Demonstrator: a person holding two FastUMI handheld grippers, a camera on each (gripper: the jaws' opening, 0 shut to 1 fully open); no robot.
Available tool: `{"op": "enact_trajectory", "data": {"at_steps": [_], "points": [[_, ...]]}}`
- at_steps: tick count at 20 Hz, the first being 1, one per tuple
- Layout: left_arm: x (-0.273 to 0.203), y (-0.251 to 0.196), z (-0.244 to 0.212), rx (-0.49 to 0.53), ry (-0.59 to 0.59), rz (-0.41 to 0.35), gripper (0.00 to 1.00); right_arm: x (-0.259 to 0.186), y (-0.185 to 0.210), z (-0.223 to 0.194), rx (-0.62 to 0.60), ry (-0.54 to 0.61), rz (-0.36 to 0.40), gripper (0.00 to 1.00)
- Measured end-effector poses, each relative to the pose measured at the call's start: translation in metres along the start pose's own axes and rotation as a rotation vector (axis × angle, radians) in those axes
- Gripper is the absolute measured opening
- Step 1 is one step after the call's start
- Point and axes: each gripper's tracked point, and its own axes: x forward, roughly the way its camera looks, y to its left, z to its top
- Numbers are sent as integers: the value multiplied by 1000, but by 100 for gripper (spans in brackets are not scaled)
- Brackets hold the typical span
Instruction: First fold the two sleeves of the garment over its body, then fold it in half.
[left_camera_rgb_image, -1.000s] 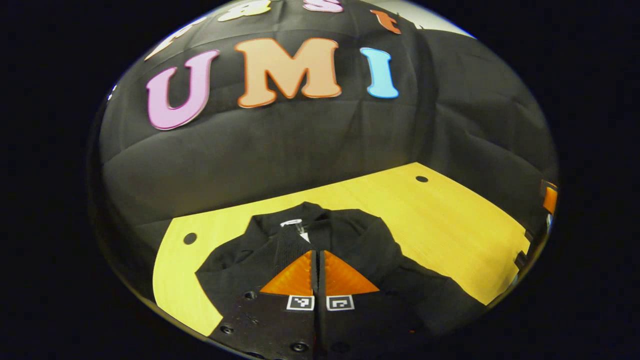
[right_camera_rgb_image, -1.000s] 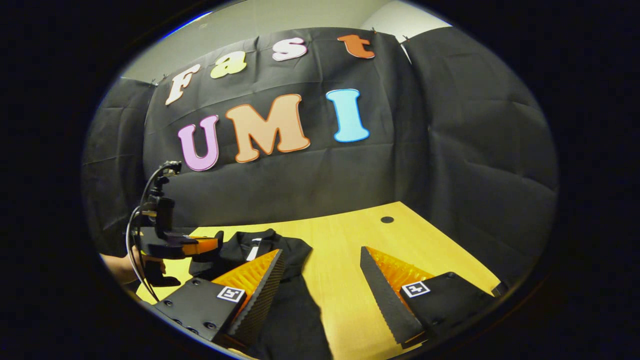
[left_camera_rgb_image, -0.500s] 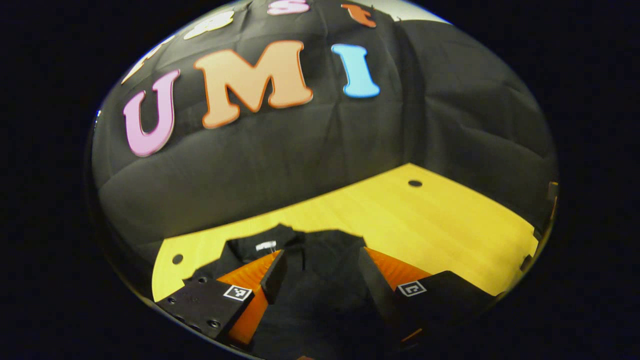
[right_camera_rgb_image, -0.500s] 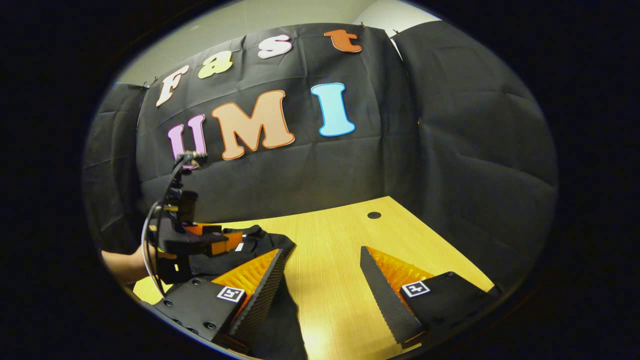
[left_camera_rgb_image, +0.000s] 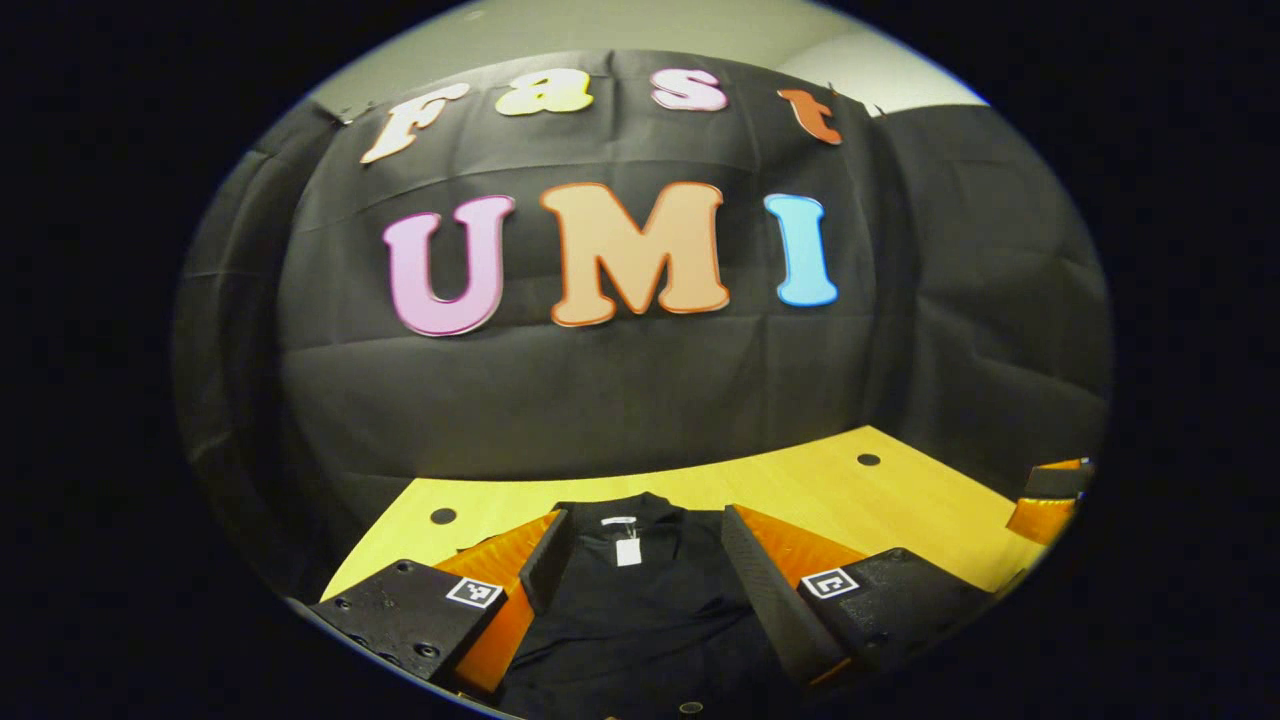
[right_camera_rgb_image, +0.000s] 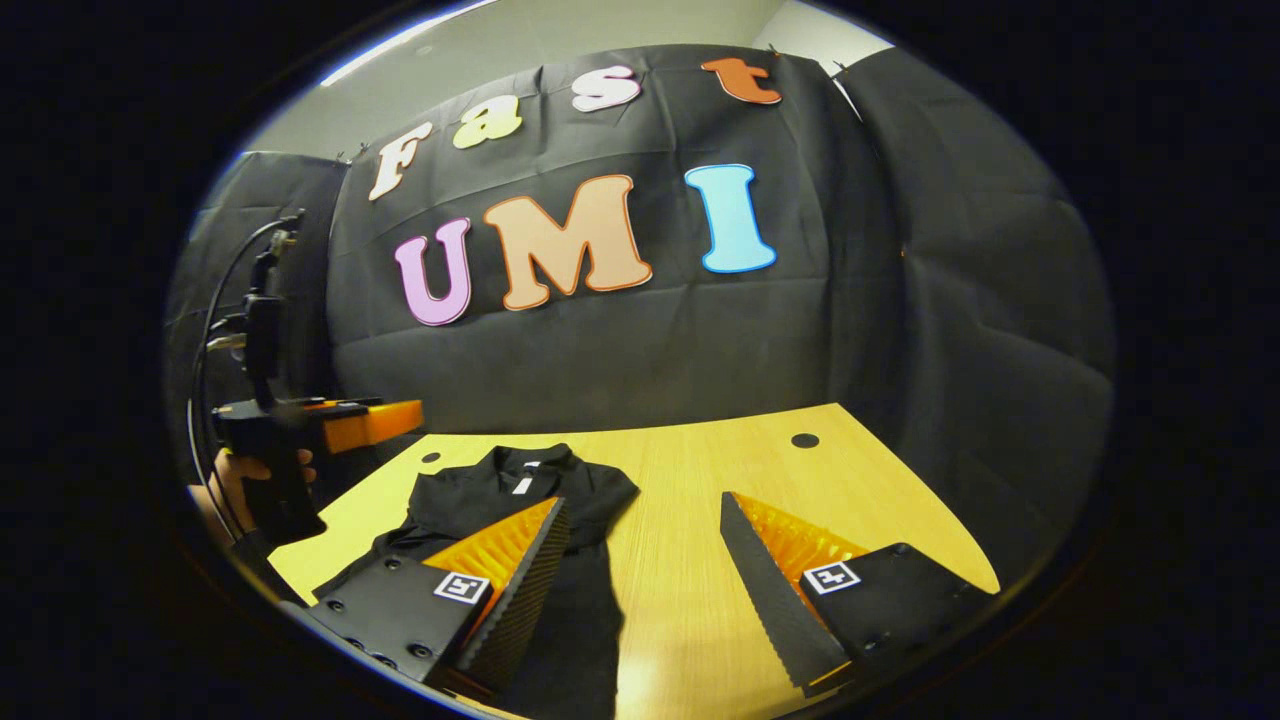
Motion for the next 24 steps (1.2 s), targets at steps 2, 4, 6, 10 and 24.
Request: {"op": "enact_trajectory", "data": {"at_steps": [2,4,6,10,24], "points": [[-32,25,-14,15,12,41,92,-5,15,-3,4,-10,5,98],[-61,43,-31,26,40,62,93,-14,26,-13,4,3,-5,98],[-89,64,-51,25,66,91,93,-25,38,-20,7,2,-3,98],[-138,94,-94,-41,130,145,93,-47,48,-47,-26,32,-24,98],[-214,140,-285,-98,517,233,94,-71,47,-237,-55,376,-108,98]]}}
